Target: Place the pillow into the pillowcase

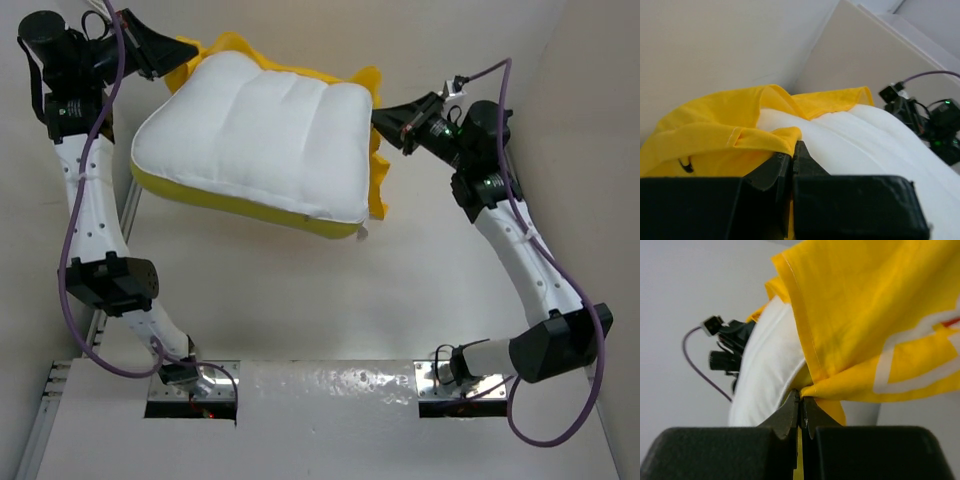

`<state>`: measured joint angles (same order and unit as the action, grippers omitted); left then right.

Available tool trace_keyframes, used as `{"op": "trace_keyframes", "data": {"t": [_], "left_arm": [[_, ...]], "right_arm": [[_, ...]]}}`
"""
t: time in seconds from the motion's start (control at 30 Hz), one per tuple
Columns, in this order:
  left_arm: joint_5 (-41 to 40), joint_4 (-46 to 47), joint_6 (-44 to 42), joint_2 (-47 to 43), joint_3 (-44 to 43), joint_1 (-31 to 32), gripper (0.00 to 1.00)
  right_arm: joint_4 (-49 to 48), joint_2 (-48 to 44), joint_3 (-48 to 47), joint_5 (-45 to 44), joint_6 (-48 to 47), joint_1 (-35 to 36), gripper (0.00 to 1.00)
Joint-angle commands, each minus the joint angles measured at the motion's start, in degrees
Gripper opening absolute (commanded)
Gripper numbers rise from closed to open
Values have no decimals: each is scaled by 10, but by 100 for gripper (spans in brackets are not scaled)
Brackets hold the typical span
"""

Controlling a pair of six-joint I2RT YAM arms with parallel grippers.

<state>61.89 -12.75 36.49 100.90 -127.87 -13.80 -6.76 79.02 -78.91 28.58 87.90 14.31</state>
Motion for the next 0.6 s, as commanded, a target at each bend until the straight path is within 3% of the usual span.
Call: {"op": "trace_keyframes", "data": {"t": [0.0, 0.03, 0.07, 0.13, 0.2, 0.37, 0.57], "left_arm": [[-72, -178, -183, -40, 34, 11, 0], [-77, -194, -243, -51, 70, 17, 0], [-80, -193, -260, -80, 160, 22, 0], [-74, -192, -302, -101, 257, 29, 0], [-84, -243, -352, -106, 283, 34, 0], [-119, -321, -509, -122, 394, 53, 0], [-202, -308, -597, -134, 596, 97, 0]], "right_arm": [[54, -48, 72, -5, -89, -8, 0], [95, -48, 85, -9, -115, -11, 0], [124, -32, 88, -18, -142, -11, 0], [148, -13, 90, -21, -196, -11, 0], [163, 19, 88, -30, -234, -11, 0], [318, 96, 32, -102, -380, -9, 0], [394, 157, 40, -224, -489, -11, 0]]}}
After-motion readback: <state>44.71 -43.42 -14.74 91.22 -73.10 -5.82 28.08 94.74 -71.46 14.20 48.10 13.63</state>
